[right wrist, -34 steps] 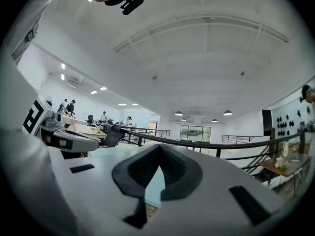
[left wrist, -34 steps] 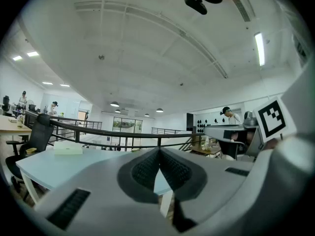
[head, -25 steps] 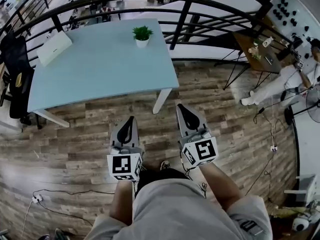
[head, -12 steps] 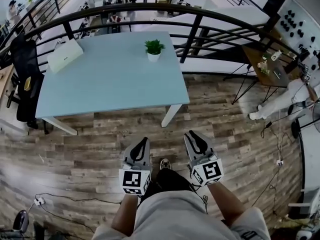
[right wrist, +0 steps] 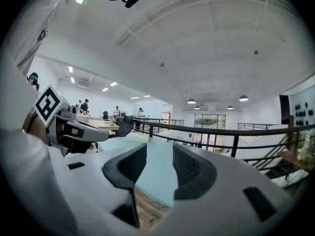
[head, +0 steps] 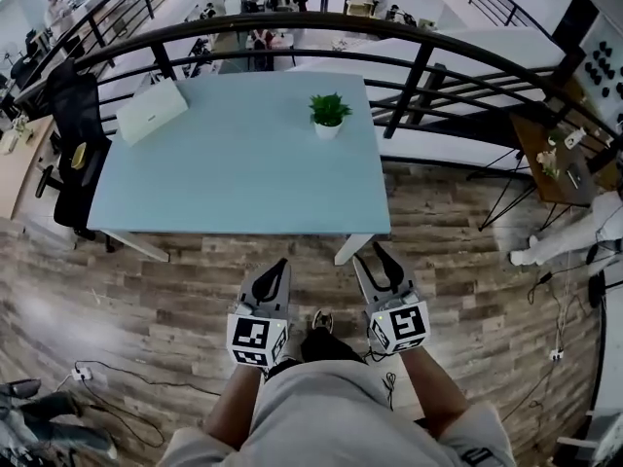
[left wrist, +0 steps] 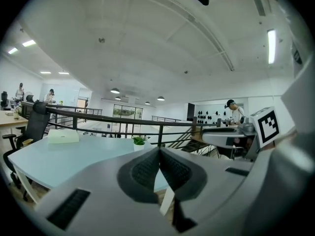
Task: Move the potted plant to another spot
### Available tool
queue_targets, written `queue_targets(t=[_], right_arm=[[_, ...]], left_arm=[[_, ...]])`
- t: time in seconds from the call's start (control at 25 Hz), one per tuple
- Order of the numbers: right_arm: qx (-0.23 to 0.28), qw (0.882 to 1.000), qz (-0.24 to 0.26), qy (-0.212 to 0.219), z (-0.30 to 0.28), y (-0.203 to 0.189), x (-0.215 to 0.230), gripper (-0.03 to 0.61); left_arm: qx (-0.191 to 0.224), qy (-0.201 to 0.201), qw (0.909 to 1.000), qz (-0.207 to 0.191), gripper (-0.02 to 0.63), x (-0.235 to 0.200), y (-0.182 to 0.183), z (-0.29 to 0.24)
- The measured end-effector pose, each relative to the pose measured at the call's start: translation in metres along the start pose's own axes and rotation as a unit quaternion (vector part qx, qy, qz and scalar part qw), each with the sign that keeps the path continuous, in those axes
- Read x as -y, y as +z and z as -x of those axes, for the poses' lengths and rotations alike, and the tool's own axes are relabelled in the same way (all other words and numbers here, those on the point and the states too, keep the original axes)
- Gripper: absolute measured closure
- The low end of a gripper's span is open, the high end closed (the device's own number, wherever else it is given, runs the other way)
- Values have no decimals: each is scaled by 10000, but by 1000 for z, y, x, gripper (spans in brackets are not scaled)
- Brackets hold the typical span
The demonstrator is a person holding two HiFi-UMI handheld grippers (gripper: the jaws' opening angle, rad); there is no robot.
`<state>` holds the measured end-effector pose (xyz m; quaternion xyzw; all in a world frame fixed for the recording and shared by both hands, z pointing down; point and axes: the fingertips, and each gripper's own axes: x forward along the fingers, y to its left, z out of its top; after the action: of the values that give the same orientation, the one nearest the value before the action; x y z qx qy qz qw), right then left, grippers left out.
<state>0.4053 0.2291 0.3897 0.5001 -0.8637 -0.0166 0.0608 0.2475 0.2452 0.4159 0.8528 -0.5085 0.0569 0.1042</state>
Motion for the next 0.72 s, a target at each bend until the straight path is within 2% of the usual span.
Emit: queue_targets(t=[0.24,0.4,0.72], right_arm=[[110,9997,-169,112,-49,-1,47,393],[-3,9996,-213,159,-73,-17,71,388],[-297,9981,-505,209,-124,-47,88,362]], left_arm=[[-126,228,9997,39,601,-24,14,-55],[-303,335,9990,60,601,-35,11,-86],[-693,286,9971,108,601,-68,2,-134]])
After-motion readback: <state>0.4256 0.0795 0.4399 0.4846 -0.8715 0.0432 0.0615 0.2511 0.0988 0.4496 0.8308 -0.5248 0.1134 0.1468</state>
